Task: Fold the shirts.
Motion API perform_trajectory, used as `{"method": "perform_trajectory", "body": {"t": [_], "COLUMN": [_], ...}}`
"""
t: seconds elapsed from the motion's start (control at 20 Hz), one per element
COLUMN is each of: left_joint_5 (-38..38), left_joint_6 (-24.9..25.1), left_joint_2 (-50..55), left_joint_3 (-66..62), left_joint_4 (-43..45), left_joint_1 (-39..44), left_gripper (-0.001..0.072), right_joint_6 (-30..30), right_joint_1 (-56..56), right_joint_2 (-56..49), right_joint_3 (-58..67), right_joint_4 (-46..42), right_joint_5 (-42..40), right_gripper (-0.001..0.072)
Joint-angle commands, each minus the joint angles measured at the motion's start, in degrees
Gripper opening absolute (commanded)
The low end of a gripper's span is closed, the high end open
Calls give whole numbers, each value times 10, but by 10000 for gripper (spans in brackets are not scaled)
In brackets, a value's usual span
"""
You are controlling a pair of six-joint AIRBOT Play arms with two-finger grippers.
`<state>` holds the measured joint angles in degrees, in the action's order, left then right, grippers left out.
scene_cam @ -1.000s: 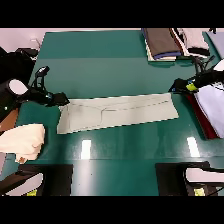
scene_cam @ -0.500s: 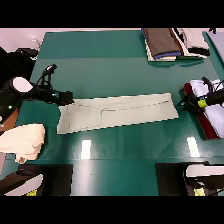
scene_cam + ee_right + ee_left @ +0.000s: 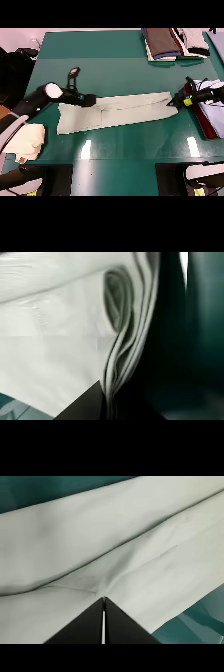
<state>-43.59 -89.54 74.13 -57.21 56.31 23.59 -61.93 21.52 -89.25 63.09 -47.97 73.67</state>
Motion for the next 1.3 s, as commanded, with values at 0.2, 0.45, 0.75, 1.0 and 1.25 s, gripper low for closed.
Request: {"method": "perform_trajectory", "body": {"t": [0.2,0.45,0.75,1.0,1.25], "left_joint_5": [37,37,30,-26,-82], "left_joint_6": [0,0,-1,-4,-5], "left_joint_2": [173,256,272,225,53], "left_joint_3": [-131,-220,-231,-255,-255], "left_joint_4": [-26,-27,-25,-5,128], "left_joint_1": [96,130,130,72,-75], "left_gripper": [22,22,22,22,22], "right_joint_6": [-29,-77,-114,-122,-122], "right_joint_1": [-45,-156,-269,-334,-456], "right_joint_2": [155,202,202,202,173], "right_joint_3": [120,194,230,230,230], "right_joint_4": [109,108,109,110,110], "right_joint_5": [56,56,28,-11,-91], "right_gripper": [18,18,18,18,18]}}
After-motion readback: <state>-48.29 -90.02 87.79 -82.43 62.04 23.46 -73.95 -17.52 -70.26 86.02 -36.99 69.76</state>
